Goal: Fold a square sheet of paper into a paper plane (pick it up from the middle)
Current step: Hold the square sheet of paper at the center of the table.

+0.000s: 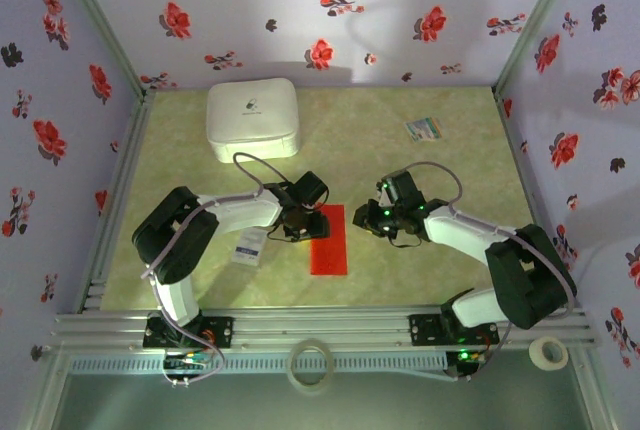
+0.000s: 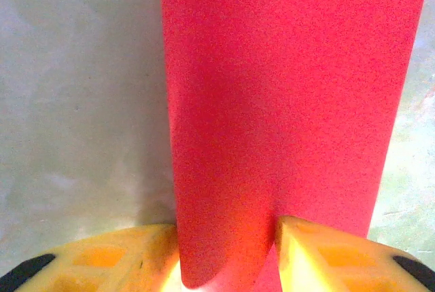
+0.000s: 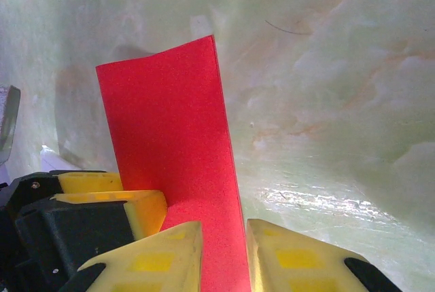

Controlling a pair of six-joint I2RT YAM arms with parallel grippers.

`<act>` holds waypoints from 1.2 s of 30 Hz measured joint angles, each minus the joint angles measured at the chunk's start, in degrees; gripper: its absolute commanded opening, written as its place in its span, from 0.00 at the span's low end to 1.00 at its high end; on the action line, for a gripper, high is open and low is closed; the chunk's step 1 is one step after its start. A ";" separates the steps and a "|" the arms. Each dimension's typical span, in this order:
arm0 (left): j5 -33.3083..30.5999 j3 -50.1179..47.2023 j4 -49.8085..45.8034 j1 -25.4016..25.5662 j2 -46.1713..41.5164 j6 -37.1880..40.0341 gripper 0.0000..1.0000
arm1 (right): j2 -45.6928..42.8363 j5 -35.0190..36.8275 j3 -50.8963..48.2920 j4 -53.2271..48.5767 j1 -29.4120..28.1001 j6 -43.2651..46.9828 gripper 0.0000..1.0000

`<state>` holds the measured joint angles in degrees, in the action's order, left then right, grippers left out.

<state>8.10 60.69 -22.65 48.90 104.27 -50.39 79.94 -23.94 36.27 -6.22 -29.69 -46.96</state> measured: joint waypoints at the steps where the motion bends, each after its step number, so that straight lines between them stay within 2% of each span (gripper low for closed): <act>1: -0.02 0.11 -0.15 0.00 0.04 0.02 0.46 | 0.00 -0.02 0.00 0.00 0.00 0.00 0.24; 19: 0.02 0.22 -0.22 0.09 0.13 1.49 0.47 | 0.61 -0.20 0.00 0.81 -0.09 -0.04 0.22; 26: -0.20 0.22 -0.55 0.07 0.20 1.38 0.43 | 0.61 -0.20 0.00 0.81 -0.09 -0.07 0.22; 36: -0.20 -0.02 -0.15 0.07 0.09 0.96 0.45 | 0.66 -0.22 0.00 0.81 -0.09 -0.07 0.22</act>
<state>7.90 60.66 -22.81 48.97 104.36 -49.43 80.60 -24.16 36.27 -5.41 -29.78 -47.03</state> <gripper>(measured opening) 0.442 0.220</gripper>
